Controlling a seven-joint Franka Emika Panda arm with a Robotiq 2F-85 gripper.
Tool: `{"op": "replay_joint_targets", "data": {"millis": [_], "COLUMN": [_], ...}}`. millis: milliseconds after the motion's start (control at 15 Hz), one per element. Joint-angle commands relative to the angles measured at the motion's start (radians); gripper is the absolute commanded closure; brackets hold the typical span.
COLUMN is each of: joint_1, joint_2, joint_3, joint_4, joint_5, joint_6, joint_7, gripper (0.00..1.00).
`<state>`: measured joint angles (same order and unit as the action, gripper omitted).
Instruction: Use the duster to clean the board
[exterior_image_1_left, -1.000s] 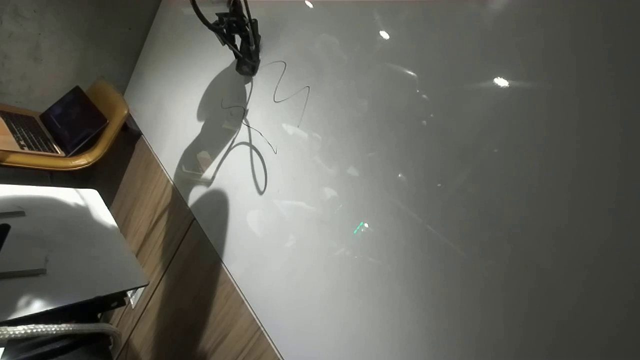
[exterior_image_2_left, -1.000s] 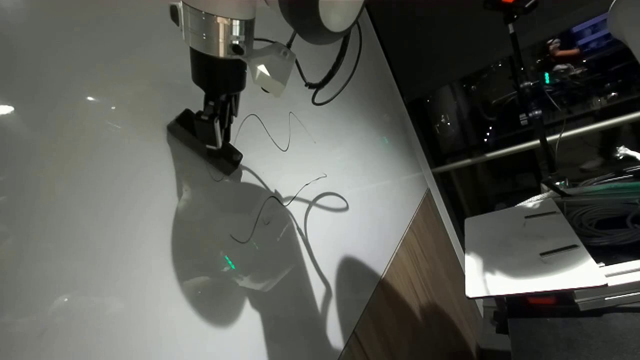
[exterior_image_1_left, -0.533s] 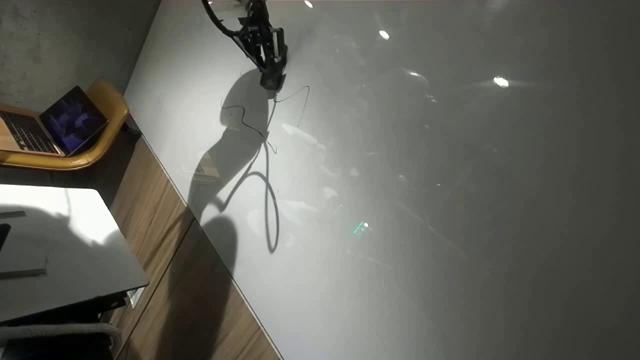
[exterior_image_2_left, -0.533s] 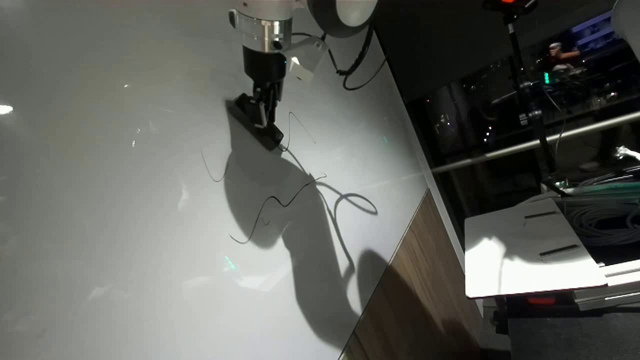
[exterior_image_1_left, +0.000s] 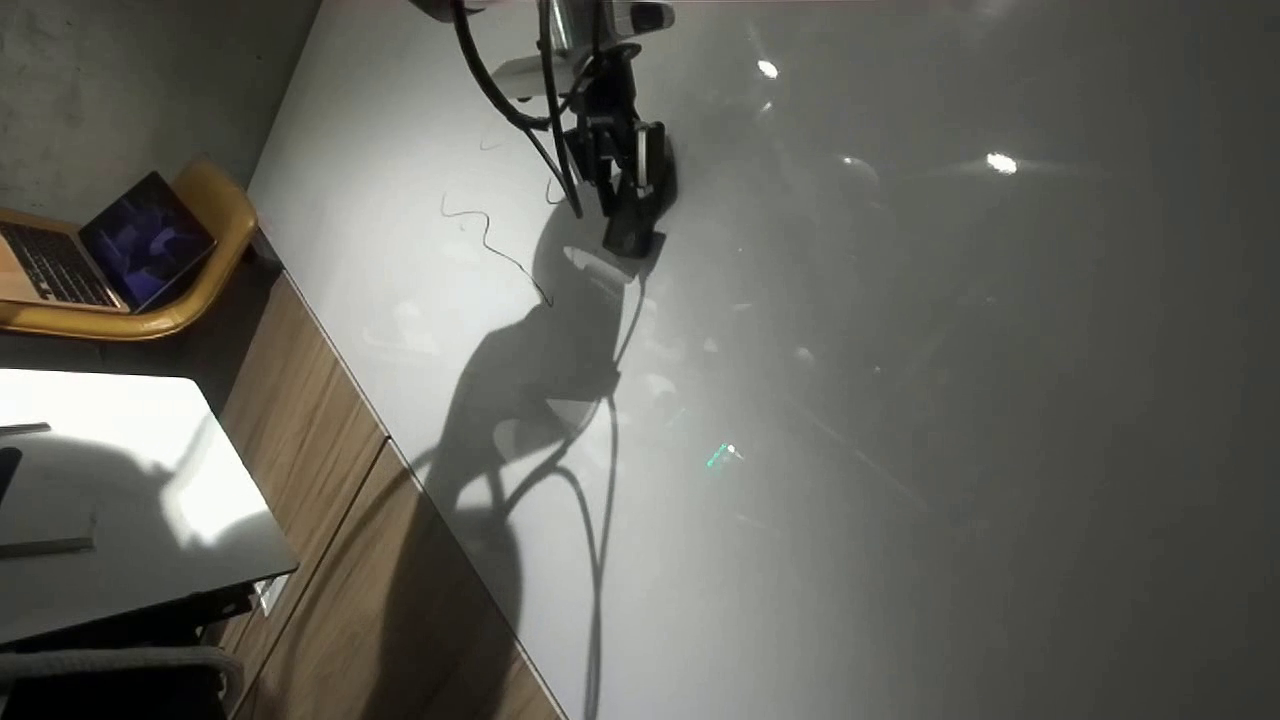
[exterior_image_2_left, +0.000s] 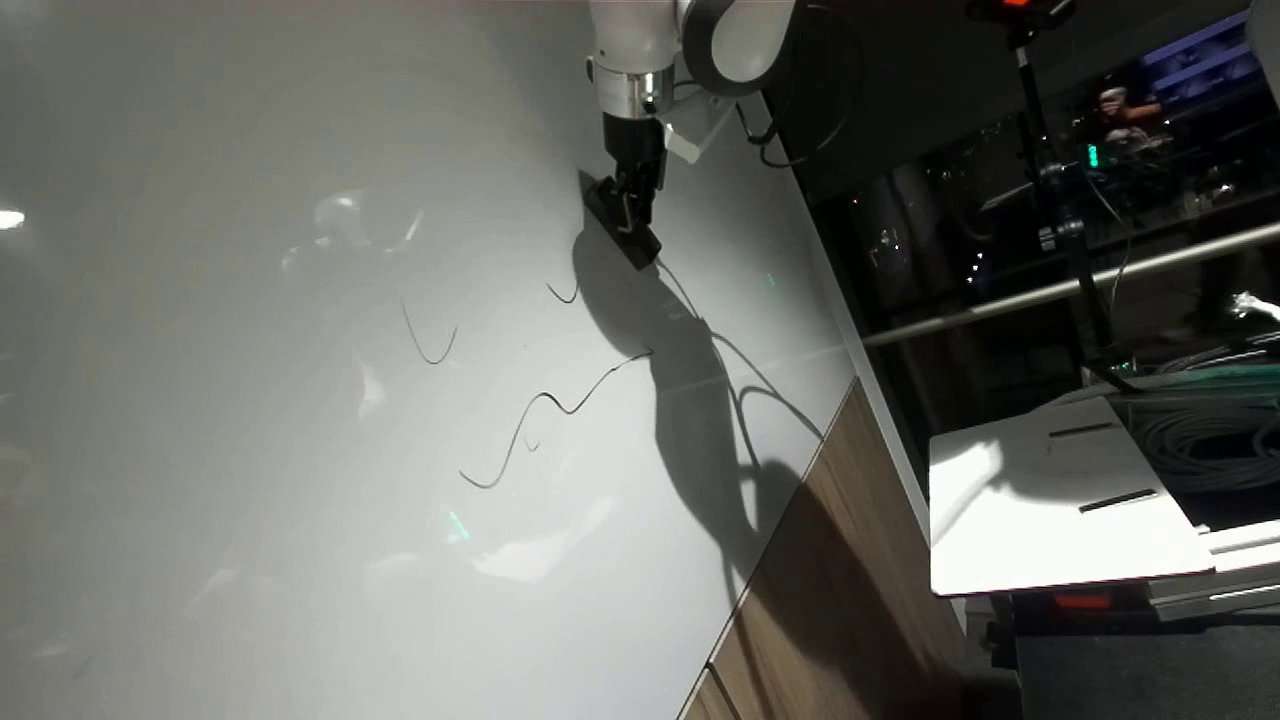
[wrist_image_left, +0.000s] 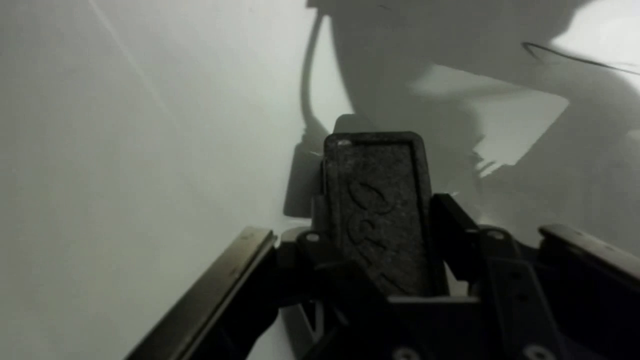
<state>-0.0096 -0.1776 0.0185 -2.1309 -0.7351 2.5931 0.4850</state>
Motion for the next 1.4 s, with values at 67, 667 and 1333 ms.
{"op": "replay_joint_targets", "data": {"millis": [67, 667, 1333], "joint_1": [-0.071, -0.021, 0.065], "joint_2": [0.035, 0.062, 0.088], "joint_3": [-0.050, 0.047, 0.122], "joint_4": [0.013, -0.091, -0.012], "joint_5": [0.078, 0.045, 0.067], "joint_6": [0.087, 0.100, 0.062], "joint_7": [-0.104, -0.021, -0.035], "gripper": [0.72, 0.72, 0.72]}}
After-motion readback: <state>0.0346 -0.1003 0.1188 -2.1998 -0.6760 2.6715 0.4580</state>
